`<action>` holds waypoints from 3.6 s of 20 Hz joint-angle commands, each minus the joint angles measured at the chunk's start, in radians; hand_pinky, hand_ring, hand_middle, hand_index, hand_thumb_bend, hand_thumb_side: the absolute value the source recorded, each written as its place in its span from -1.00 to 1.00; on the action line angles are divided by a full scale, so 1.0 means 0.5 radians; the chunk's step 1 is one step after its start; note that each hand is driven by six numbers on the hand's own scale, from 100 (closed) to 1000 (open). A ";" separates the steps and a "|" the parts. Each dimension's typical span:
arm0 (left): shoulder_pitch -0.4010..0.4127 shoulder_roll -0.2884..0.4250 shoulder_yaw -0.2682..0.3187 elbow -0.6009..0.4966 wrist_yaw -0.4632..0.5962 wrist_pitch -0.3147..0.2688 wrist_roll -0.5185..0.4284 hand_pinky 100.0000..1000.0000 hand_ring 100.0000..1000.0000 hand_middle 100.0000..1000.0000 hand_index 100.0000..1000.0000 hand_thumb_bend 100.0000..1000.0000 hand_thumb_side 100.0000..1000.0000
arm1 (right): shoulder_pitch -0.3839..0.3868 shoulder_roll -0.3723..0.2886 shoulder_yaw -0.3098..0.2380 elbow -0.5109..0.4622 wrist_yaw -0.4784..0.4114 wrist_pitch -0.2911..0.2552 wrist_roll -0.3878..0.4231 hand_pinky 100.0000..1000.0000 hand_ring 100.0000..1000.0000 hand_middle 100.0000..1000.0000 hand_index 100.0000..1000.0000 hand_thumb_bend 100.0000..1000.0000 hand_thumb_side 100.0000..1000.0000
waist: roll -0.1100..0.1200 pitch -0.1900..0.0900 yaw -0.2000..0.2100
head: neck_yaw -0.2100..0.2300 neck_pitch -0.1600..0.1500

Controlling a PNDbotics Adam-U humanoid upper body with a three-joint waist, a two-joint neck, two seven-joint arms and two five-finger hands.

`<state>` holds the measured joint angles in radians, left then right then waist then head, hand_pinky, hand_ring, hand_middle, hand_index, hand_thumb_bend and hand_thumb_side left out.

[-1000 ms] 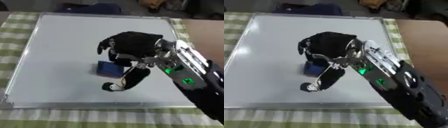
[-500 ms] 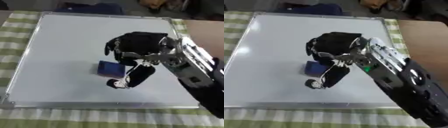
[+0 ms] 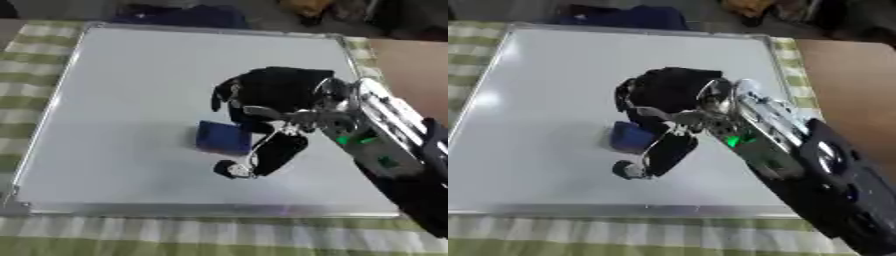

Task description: Wipe the whiteboard clean with a brush.

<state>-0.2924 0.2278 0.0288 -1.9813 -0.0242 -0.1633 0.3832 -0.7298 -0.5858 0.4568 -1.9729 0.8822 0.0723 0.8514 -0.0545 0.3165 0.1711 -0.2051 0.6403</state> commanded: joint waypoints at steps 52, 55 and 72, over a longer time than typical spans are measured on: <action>-0.033 0.006 -0.019 -0.037 0.014 0.006 -0.030 0.19 0.50 0.46 0.58 -0.71 1.00 | -0.012 0.115 0.021 0.564 0.094 0.148 -0.394 0.30 0.51 0.32 -1.00 -0.36 -0.19 | 0.006 0.012 0.050 | -0.023 -0.036; -0.036 0.006 -0.020 -0.037 0.014 0.007 -0.033 0.19 0.50 0.46 0.58 -0.71 1.00 | -0.013 0.120 0.022 0.592 0.117 0.152 -0.439 0.27 0.47 0.26 -1.00 -0.33 -0.21 | 0.006 0.014 0.052 | -0.024 -0.038; -0.039 0.004 -0.025 -0.037 0.012 0.011 -0.056 0.20 0.50 0.46 0.58 -0.72 1.00 | 0.024 0.131 0.038 0.708 0.134 0.130 -0.584 0.22 0.39 0.14 -1.00 -0.43 -0.40 | 0.002 0.022 0.057 | -0.026 -0.042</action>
<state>-0.3011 0.2197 0.0167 -1.9813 -0.0183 -0.1575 0.3600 -0.7116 -0.5066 0.4814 -1.6197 0.9545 0.1358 0.5638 -0.0572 0.3446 0.1992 -0.2147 0.6300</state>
